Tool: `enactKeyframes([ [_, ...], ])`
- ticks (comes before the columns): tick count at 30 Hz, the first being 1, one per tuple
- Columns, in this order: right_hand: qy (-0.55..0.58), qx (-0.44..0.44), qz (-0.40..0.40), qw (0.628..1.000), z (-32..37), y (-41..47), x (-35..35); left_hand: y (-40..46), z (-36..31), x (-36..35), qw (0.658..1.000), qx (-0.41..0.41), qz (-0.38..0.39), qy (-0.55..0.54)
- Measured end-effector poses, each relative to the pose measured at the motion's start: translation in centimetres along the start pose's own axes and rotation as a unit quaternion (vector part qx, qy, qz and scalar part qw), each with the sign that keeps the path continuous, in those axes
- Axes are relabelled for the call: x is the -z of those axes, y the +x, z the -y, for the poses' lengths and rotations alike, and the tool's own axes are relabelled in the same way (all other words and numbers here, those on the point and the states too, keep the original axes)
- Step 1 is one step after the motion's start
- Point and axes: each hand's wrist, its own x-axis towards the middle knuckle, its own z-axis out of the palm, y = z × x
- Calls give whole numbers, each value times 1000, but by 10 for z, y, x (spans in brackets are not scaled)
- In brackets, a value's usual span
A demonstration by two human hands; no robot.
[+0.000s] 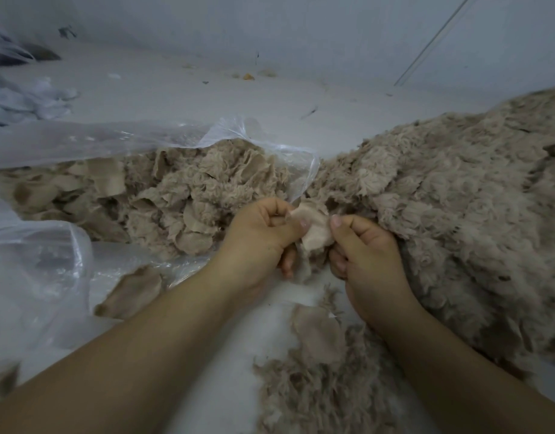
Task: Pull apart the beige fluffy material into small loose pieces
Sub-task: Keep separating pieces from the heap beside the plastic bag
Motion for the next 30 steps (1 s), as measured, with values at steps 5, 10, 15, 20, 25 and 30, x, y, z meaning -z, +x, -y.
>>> enactKeyframes([
  [5,2,35,85,996,3,-5,-6,-1,1,-3,999,-32,28,27],
  [10,16,32,74,997,2,-5,-4,-4,0,-5,1000,-16,-6,-1],
  [15,8,-11,7,1000,-2,-1,-1,-10,-1,-8,993,15,55,102],
  [20,27,-18,7,999,-3,0,1,-5,-3,-1,989,21,58,135],
  [25,76,-47,-40,995,-2,5,2,-2,-15,21,949,62,223,214],
  [30,3,-34,4,999,-1,3,3,-4,-28,37,865,111,399,283],
])
